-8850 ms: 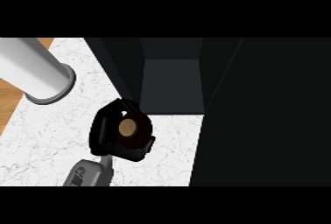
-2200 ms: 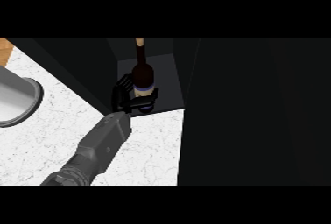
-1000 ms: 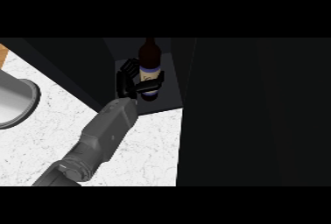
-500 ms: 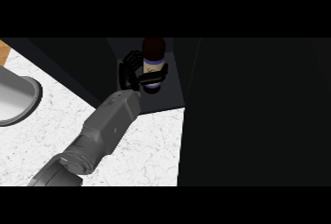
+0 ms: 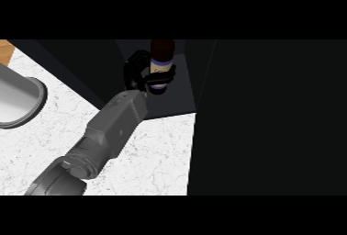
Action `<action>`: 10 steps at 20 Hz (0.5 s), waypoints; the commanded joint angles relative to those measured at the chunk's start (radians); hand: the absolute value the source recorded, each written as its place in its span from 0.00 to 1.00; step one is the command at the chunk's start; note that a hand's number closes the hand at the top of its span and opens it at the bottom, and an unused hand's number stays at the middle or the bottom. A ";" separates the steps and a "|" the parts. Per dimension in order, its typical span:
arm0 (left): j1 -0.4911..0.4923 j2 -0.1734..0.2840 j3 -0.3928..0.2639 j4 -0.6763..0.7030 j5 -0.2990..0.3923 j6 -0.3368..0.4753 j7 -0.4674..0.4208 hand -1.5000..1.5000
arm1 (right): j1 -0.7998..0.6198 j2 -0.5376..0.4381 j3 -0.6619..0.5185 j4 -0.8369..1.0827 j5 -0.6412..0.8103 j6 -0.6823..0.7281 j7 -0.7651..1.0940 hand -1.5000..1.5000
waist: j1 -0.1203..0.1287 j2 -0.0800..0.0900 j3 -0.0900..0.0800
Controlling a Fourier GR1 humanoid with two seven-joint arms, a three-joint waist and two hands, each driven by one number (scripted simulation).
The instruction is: Pick up the wine, place it into the cabinet and close the cabinet
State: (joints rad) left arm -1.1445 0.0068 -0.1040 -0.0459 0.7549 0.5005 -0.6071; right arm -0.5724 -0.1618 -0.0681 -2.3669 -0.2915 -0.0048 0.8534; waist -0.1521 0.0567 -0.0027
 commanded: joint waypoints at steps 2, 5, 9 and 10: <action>-0.035 0.051 -0.051 0.036 -0.056 0.037 0.012 1.00 | 0.012 -0.002 0.000 -0.018 -0.013 0.010 -0.004 0.00 | -0.003 0.003 0.002; -0.025 0.072 -0.116 0.045 -0.123 0.112 0.016 1.00 | 0.006 0.004 0.007 -0.018 -0.016 0.003 0.006 0.00 | -0.003 0.003 0.002; -0.003 0.088 -0.139 0.046 -0.148 0.152 -0.001 1.00 | 0.024 -0.001 -0.010 -0.007 -0.012 0.024 -0.030 0.00 | 0.005 0.008 0.002; -0.014 0.082 -0.151 0.046 -0.160 0.208 0.009 1.00 | 0.011 0.004 -0.023 -0.029 -0.037 0.004 -0.010 0.00 | -0.007 0.002 0.002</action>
State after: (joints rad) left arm -1.1628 0.0739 -0.2226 -0.0044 0.6288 0.6437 -0.5972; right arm -0.5661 -0.1613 -0.0740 -2.3688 -0.2977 0.0054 0.8409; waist -0.1562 0.0608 -0.0008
